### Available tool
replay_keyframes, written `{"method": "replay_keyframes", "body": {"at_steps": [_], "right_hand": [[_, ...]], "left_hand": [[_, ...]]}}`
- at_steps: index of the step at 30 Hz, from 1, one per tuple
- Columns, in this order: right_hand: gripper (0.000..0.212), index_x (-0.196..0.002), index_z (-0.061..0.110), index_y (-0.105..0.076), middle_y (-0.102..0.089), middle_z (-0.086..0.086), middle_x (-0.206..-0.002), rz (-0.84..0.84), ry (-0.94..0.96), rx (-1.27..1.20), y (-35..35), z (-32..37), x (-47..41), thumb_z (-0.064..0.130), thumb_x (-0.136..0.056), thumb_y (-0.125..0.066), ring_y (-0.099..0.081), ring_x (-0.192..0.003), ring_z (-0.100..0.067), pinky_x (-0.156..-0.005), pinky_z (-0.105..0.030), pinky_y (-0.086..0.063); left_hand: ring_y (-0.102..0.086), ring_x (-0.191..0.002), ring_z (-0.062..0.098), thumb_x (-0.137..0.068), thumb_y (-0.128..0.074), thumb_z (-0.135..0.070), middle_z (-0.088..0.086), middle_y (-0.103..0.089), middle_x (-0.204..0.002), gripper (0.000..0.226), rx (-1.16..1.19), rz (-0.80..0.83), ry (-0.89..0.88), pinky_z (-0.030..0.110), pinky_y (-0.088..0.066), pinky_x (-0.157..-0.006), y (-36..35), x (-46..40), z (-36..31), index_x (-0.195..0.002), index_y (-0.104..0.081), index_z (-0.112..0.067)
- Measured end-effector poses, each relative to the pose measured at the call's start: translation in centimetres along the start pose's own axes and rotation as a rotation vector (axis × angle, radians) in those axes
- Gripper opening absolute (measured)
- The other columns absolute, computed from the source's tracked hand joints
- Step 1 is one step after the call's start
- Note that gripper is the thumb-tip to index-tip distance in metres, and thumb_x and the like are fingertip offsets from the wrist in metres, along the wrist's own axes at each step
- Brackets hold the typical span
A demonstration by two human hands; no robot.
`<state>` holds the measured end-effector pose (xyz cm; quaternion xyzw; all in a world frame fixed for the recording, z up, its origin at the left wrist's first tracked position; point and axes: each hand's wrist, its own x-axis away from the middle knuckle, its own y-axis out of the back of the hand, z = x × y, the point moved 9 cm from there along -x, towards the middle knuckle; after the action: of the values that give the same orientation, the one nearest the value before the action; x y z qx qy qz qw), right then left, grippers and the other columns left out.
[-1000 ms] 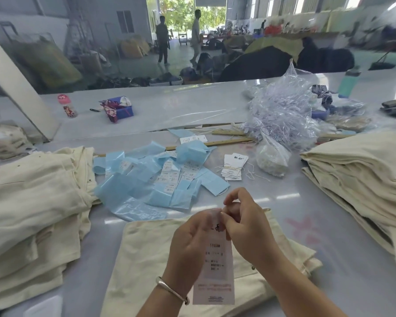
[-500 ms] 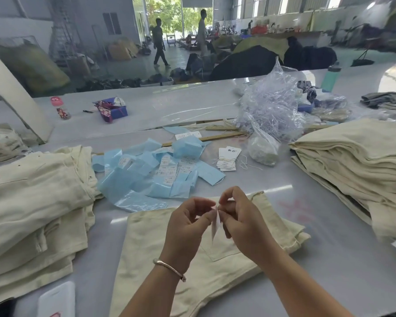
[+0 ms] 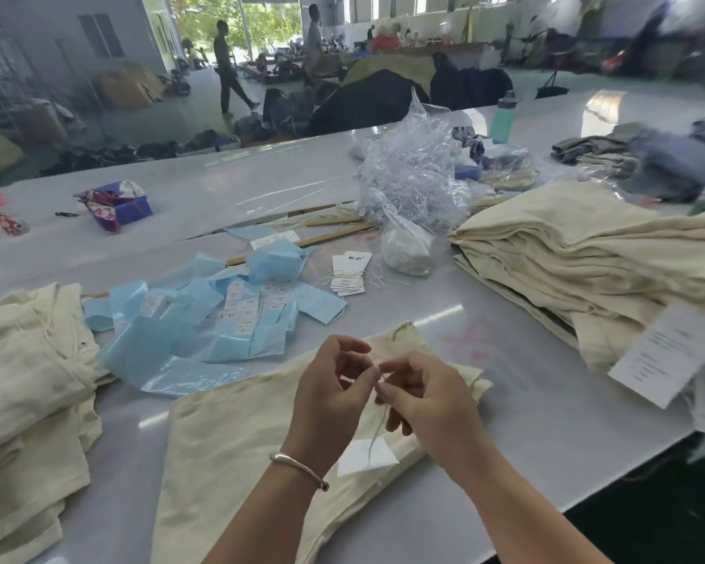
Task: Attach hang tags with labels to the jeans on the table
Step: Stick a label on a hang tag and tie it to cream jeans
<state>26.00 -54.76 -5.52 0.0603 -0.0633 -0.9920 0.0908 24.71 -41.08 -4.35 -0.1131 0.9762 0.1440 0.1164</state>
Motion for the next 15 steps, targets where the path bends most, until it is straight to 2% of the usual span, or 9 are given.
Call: {"method": "replay_keyframes", "body": {"at_steps": [3,5,8,10,12,15], "right_hand": [[0.007,-0.077,0.009,-0.07,-0.059,0.0,-0.051,-0.013,-0.055,0.058,2.7,-1.4,-1.7,0.007,-0.084,-0.071,-0.05,-0.042,-0.014,-0.044,-0.025,-0.04],[0.01,-0.072,0.007,-0.069,-0.057,0.004,-0.051,-0.024,-0.054,0.164,4.7,-1.6,-3.3,0.008,-0.082,-0.072,-0.049,-0.047,-0.01,-0.051,-0.029,-0.041],[0.012,-0.07,0.012,-0.067,-0.063,0.003,-0.06,-0.19,-0.024,0.355,9.6,-0.9,-6.1,0.01,-0.081,-0.072,-0.057,-0.059,-0.014,-0.063,-0.035,-0.049],[0.012,-0.072,0.017,-0.067,-0.064,0.004,-0.063,-0.344,0.055,0.475,12.9,1.0,-7.9,0.014,-0.083,-0.071,-0.059,-0.063,-0.018,-0.065,-0.038,-0.051],[0.01,-0.075,0.017,-0.068,-0.064,0.006,-0.064,-0.431,0.181,0.495,15.1,3.6,-9.9,0.014,-0.084,-0.07,-0.057,-0.061,-0.019,-0.063,-0.036,-0.05],[0.011,-0.075,0.018,-0.065,-0.067,0.009,-0.067,-0.398,0.32,0.428,15.7,6.0,-13.3,0.013,-0.084,-0.068,-0.054,-0.055,-0.013,-0.057,-0.028,-0.044]], "left_hand": [[-0.063,-0.071,0.008,-0.082,-0.072,-0.002,-0.002,-0.067,-0.076,0.023,0.062,0.064,0.03,0.025,-0.05,-0.065,-2.4,-1.5,0.6,-0.095,-0.06,-0.017],[-0.061,-0.071,0.008,-0.083,-0.071,-0.001,-0.004,-0.067,-0.076,0.02,0.087,0.098,0.064,0.028,-0.05,-0.067,-4.5,-2.7,1.5,-0.094,-0.062,-0.015],[-0.059,-0.07,0.006,-0.085,-0.069,-0.005,-0.008,-0.066,-0.075,0.013,0.071,0.101,0.17,0.029,-0.05,-0.069,-7.4,-4.9,4.2,-0.089,-0.065,-0.017],[-0.057,-0.065,-0.001,-0.085,-0.069,-0.009,-0.013,-0.065,-0.071,0.012,-0.01,0.052,0.225,0.022,-0.047,-0.067,-8.2,-6.5,6.4,-0.082,-0.067,-0.02],[-0.058,-0.067,-0.002,-0.086,-0.069,-0.012,-0.012,-0.067,-0.078,0.012,-0.138,-0.001,0.231,0.02,-0.045,-0.068,-8.5,-8.3,8.2,-0.082,-0.068,-0.023],[-0.06,-0.084,0.004,-0.086,-0.068,-0.015,-0.008,-0.068,-0.098,0.014,-0.313,-0.009,0.201,0.025,-0.047,-0.082,-9.0,-10.9,10.0,-0.098,-0.068,-0.023]]}}
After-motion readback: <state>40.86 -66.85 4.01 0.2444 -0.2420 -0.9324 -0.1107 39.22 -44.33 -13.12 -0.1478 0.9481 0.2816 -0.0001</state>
